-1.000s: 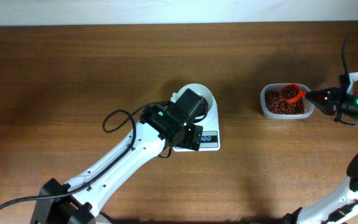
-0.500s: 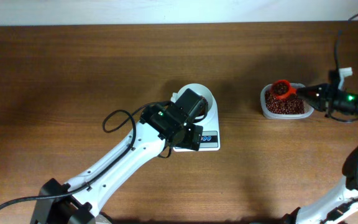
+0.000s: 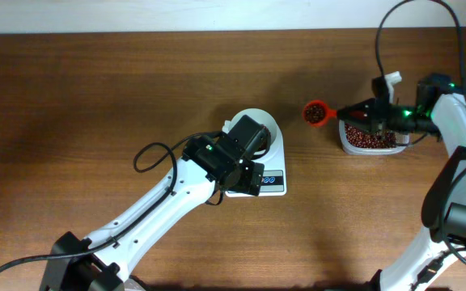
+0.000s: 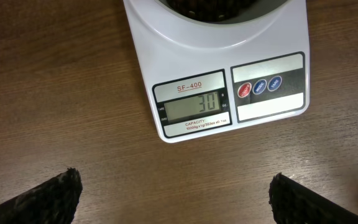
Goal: Scoop item into bowl and weigh 50g on scale
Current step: 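Lift the filled scoop and carry it over the white bowl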
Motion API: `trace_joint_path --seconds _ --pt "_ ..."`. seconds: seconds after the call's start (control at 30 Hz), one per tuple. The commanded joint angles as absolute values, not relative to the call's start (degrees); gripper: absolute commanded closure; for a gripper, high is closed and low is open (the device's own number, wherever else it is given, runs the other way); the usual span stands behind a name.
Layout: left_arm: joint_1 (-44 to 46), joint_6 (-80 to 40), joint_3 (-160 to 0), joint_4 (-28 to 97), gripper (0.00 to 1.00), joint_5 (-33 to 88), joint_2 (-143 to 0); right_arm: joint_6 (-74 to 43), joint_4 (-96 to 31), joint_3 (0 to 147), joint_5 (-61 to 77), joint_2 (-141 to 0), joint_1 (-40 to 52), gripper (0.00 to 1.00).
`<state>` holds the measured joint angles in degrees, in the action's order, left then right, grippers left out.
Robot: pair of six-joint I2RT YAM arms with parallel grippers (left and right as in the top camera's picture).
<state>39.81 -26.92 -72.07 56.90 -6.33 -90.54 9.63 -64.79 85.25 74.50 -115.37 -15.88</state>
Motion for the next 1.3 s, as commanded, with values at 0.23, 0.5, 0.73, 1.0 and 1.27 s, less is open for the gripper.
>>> trace_joint_path --seconds 0.23,0.5,0.73,1.0,1.27 --pt "40.0 -27.8 -71.5 56.8 0.01 -7.1 -90.3 10.6 -64.1 88.4 79.1 -115.7 -6.2 0.96" --pt "40.0 -27.8 -71.5 56.8 0.01 -7.1 -90.3 10.0 -63.2 92.0 76.0 -115.7 -1.0 0.96" --pt "40.0 -27.8 -71.5 56.8 0.01 -7.1 -90.3 10.0 -62.8 93.6 68.1 -115.6 2.6 0.96" --pt "40.0 -27.8 -71.5 56.8 0.01 -7.2 -90.3 8.9 -62.8 96.6 58.7 -115.5 5.6 0.96" --pt "40.0 -27.8 -71.5 56.8 0.01 -7.1 -90.3 9.0 -64.8 102.2 49.9 -115.3 9.0 0.96"
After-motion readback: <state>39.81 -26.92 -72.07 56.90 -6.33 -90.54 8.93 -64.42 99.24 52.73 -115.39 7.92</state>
